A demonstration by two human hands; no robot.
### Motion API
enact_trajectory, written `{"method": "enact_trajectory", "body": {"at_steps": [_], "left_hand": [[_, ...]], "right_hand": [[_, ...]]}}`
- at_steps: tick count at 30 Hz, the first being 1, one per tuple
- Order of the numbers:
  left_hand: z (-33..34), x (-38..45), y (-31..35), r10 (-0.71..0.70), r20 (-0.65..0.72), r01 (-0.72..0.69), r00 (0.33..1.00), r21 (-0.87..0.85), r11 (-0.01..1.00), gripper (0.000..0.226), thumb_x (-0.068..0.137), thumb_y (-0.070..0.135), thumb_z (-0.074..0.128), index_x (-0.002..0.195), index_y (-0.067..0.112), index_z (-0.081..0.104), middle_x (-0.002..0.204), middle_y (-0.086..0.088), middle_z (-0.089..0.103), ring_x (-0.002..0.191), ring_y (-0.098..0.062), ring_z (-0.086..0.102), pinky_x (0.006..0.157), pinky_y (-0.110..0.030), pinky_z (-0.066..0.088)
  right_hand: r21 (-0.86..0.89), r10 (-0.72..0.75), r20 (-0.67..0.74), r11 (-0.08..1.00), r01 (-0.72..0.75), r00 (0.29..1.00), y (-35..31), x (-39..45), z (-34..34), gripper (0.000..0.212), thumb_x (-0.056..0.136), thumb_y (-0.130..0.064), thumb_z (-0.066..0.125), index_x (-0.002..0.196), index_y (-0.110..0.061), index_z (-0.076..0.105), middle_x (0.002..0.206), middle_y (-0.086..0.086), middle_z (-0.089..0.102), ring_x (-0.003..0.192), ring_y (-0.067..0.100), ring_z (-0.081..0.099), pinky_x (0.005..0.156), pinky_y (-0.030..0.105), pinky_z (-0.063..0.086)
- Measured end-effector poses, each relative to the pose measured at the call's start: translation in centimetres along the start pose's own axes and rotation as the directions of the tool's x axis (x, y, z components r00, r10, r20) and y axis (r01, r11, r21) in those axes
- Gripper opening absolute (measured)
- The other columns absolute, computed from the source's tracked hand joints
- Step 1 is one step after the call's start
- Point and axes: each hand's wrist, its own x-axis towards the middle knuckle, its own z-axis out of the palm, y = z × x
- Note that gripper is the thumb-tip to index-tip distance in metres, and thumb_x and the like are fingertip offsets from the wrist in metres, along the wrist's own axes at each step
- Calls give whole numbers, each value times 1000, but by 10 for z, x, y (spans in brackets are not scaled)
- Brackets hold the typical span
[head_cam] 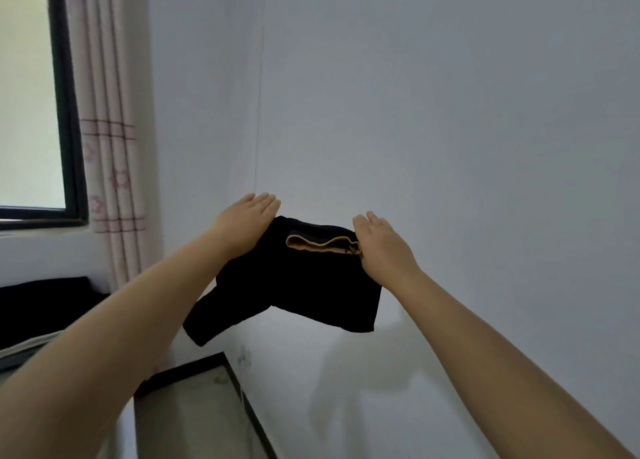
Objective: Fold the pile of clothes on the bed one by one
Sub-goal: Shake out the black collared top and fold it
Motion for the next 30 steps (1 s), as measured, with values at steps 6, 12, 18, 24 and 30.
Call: {"method": "enact_trajectory", "body": {"at_steps": [6, 12, 18, 24, 30], "left_hand": [[60, 37, -41, -161, 105, 151, 981, 90, 984, 53, 97, 9, 22, 145, 4, -1, 155, -11, 3, 143, -20, 3, 113, -28, -2], [141, 45, -85, -310, 267, 279, 913, 148, 949, 52, 98, 8, 23, 145, 4, 1, 155, -11, 5, 143, -20, 4, 114, -29, 0], [215, 65, -148, -439, 348, 391, 829, 201, 898, 56, 97, 14, 34, 146, 9, 7, 155, -8, 8, 142, -17, 7, 112, -24, -1], [266, 69, -219, -596, 383, 479, 705, 361, 800, 56, 96, 7, 30, 145, 7, 4, 155, -9, 7, 142, -16, 6, 112, -24, -3], [327, 59, -285, -650, 419, 515, 634, 398, 759, 58, 94, 3, 30, 146, 8, 5, 155, -8, 7, 142, -16, 5, 112, -23, -4]], "right_hand": [[60, -158, -39, 985, 160, 987, 3, 104, 76, 55, 89, 9, 28, 142, 1, 17, 152, 14, 20, 142, 27, 10, 114, 30, 7], [181, -343, 5, 924, 336, 939, -25, 188, 177, 52, 89, 6, 31, 140, 1, 22, 148, 15, 26, 140, 26, 17, 113, 30, 12], [365, -489, -25, 808, 464, 872, -68, 286, 284, 51, 89, 4, 32, 140, -2, 24, 144, 13, 31, 133, 22, 28, 105, 30, 25], [470, -611, -126, 657, 590, 781, -137, 373, 353, 52, 92, 0, 31, 143, 0, 19, 150, 17, 23, 139, 24, 20, 113, 29, 13], [561, -691, -98, 556, 613, 716, -212, 428, 430, 57, 90, 1, 30, 144, -1, 11, 153, 16, 15, 142, 22, 13, 115, 29, 5]]}}
